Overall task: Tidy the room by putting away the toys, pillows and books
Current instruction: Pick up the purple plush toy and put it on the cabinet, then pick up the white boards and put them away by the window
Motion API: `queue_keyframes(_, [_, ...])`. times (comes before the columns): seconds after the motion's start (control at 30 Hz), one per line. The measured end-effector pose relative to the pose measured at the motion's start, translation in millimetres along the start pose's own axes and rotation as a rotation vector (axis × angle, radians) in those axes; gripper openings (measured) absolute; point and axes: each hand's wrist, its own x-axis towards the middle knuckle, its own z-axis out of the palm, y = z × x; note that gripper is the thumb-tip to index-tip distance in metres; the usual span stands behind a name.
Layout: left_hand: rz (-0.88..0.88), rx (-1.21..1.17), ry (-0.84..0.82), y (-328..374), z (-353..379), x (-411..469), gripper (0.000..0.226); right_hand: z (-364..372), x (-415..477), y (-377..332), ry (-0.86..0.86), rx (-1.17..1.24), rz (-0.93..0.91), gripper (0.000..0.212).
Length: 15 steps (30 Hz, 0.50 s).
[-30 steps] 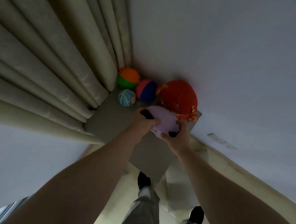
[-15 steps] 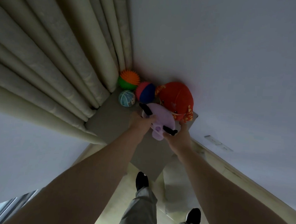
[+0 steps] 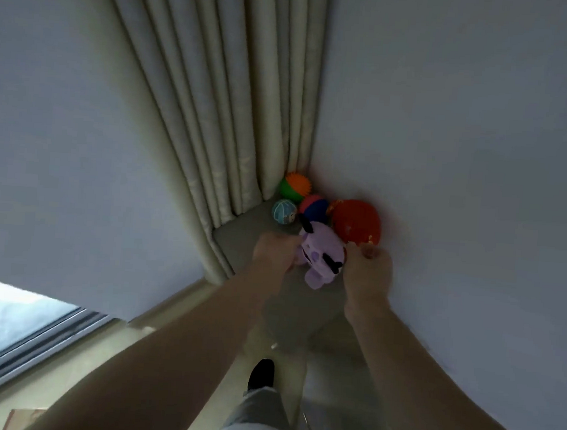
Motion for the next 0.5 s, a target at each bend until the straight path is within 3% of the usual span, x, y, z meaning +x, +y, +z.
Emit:
queue_keyframes(0.1, [0.149, -0.172, 0.116, -14, -2, -37, 0.019, -18, -27, -7, -0.143, 0.132, -0.002, 0.002])
queue_keyframes(0.2, [0.208, -0.333, 0.261, -51, -9, -90, 0.012, -38, -59, 2, -0.388, 0.132, -0.003, 0.026])
queue_keyframes(0.27, [0.196, -0.467, 0.344, -96, -12, -144, 0.005, -57, -89, 22, -0.492, 0.083, -0.017, 0.030])
queue_keyframes(0.37, [0.121, -0.645, 0.487, -176, -18, -232, 0.008, -97, -158, 47, -0.564, -0.050, -0.019, 0.008])
queue_keyframes(0.5, [0.012, -0.844, 0.699, -264, -27, -337, 0.009, -136, -252, 74, -0.754, -0.142, 0.048, 0.015])
